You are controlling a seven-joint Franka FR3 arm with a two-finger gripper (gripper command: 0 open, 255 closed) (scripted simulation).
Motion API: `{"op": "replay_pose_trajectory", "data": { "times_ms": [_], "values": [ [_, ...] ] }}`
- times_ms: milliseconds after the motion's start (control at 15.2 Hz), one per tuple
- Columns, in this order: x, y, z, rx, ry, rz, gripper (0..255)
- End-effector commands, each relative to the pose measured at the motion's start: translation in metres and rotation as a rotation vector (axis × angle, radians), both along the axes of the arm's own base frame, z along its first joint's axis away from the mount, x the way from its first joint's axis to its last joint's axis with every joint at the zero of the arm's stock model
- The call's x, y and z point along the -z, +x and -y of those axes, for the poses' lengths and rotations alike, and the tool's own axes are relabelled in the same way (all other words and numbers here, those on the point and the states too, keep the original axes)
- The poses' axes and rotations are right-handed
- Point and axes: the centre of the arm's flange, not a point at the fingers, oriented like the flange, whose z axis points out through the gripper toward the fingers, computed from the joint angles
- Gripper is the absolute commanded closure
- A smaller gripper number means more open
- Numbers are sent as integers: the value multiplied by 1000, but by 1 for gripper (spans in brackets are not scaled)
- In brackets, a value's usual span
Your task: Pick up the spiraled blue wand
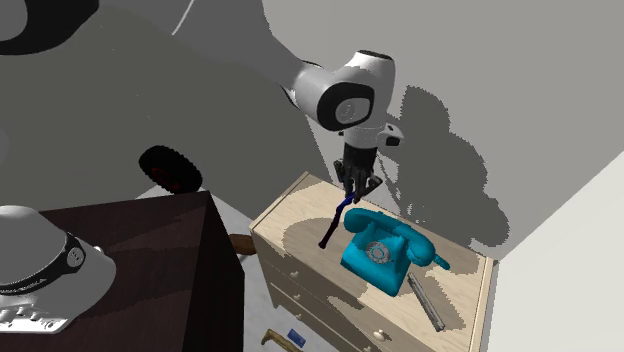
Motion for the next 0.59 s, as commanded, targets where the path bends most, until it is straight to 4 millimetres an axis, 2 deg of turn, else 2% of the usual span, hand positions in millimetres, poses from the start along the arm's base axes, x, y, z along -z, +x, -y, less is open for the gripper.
{"op": "replay_pose_trajectory", "data": {
  "times_ms": [0, 396, 528],
  "values": [
    [-12, 0, 0, 0, 0, 0, 255],
    [-44, 0, 0, 0, 0, 0, 255],
    [-45, 0, 0, 0, 0, 0, 255]
  ]
}}
